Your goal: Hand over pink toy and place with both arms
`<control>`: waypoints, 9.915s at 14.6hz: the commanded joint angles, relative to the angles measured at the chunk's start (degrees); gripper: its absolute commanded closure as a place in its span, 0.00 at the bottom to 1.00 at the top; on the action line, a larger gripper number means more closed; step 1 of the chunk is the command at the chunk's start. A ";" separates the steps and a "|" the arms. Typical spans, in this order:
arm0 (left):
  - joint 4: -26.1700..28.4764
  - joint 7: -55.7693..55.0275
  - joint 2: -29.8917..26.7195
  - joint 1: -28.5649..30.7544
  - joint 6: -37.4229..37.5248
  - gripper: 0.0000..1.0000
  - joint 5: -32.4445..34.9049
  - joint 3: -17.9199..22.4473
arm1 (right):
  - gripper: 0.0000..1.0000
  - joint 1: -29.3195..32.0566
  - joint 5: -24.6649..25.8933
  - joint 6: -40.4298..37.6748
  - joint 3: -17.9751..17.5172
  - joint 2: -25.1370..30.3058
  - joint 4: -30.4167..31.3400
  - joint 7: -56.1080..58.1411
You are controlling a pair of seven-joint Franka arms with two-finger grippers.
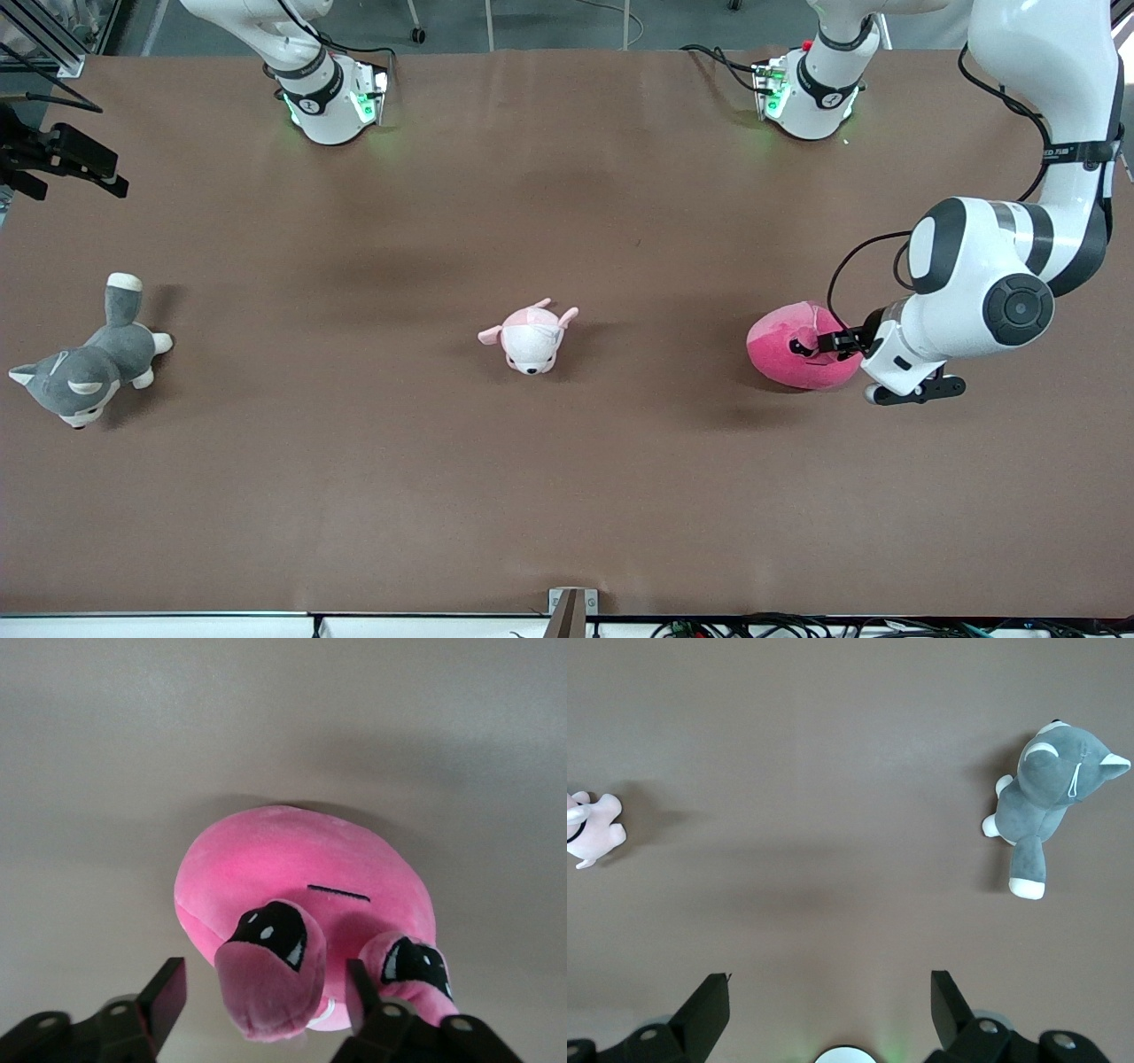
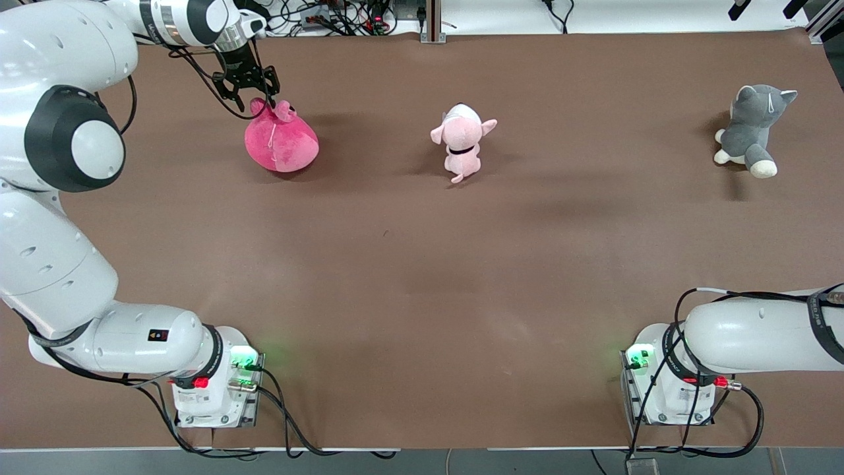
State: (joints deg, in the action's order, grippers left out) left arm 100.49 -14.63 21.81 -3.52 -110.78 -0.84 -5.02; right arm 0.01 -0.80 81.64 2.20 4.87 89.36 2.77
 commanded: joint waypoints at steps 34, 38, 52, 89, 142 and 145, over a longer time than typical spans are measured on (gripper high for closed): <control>-31.32 -41.00 2.71 -22.67 6.56 1.00 -2.68 -17.21 | 0.00 -16.51 -13.18 12.20 -0.18 -15.15 -2.79 -68.83; -31.32 -43.81 4.29 -26.18 3.21 1.00 -2.68 -17.21 | 0.00 -22.76 -13.79 15.74 -0.18 -15.68 -3.13 -83.42; -31.32 -45.48 4.30 -27.16 2.15 1.00 -2.68 -17.39 | 0.00 -36.04 -13.00 22.07 0.00 -16.82 -0.50 -99.00; -30.71 -45.31 2.37 -27.78 1.97 0.00 3.38 -17.65 | 1.00 -35.27 -13.00 18.81 0.52 -14.80 1.51 -92.09; -11.29 10.24 -24.36 17.14 18.67 0.00 2.51 -16.86 | 0.00 2.19 2.20 14.08 0.44 -12.08 -1.28 2.41; -11.37 10.33 -23.83 16.97 18.94 0.00 2.51 -16.77 | 0.00 3.15 1.85 12.58 0.52 -12.16 -3.58 2.50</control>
State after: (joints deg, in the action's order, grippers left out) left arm 90.56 -4.19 -2.90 13.45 -93.09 1.50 -21.59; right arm 1.51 0.23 95.66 3.48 -6.96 87.72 4.60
